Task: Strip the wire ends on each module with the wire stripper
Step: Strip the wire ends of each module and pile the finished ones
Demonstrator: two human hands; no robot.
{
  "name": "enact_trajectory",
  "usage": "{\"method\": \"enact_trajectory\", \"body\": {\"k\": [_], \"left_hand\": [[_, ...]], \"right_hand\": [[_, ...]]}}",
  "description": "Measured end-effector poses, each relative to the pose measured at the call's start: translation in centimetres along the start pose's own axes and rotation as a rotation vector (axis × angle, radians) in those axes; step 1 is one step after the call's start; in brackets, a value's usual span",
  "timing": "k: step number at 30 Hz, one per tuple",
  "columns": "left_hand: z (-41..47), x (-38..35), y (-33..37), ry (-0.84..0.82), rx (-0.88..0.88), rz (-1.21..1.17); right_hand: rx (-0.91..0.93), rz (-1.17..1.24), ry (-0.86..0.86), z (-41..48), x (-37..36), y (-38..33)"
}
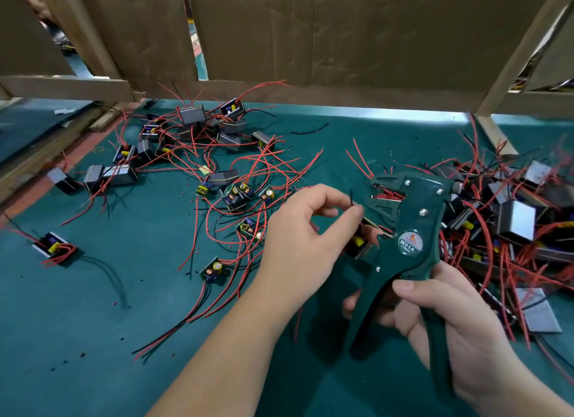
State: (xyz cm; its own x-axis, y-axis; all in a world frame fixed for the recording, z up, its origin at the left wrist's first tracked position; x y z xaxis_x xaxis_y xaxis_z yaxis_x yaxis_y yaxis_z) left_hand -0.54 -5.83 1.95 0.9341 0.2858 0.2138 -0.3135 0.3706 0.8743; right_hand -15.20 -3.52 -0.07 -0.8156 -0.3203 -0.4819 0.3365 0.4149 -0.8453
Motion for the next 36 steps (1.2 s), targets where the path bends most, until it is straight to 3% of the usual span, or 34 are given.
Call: {"method": "enact_trajectory", "body": {"k": [4,12,23,28,30,33,36], "left_hand": [[-0.3,-0.8,0.2,-0.105,0.105,-0.382],[-0.1,-0.4,0.1,-0.063,0.224,-0.531],[0.0,-0.2,0.2,0.120,0.132,-0.576],[-0.2,0.2,-0.1,0.241,0.032,-0.345],[-0.5,0.1,0.2,0.208,-0.052,-0.207],[-0.9,-0.1,1.5,0.124,-0.342,0.113],[-1.0,-0.5,1.9,0.093,-0.407,0.124]], "right_hand": [[-0.057,0.157,-0.097,-0.2,-0.8,-0.7],[-0.090,0.255,-0.213,-0.6,-1.1,-1.7],[-0.083,0.287,-0.205,-0.6,-0.8,-1.7],[-0.076,0.295,-0.183,-0.6,-0.8,-1.6],[-0.074,0.303,-0.183,-0.6,-0.9,-1.6],[-0.065,0.306,-0.157,-0.4,-0.8,-1.5],[-0.054,0.342,-0.151,-0.3,-0.5,-1.7]]}}
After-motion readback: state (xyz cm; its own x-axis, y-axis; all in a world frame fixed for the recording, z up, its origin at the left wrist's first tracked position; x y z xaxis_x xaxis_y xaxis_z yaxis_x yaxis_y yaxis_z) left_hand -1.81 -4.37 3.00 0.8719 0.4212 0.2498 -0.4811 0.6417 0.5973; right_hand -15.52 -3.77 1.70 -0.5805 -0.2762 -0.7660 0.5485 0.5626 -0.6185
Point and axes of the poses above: each hand's wrist, its own z-axis towards the middle knuckle, its own x-axis out of the back of the hand, y = z × x, the point moved 4 cm from there along z, towards the middle knuckle, and after that the axes turned 8 degrees about -x, right-handed, at the moved point
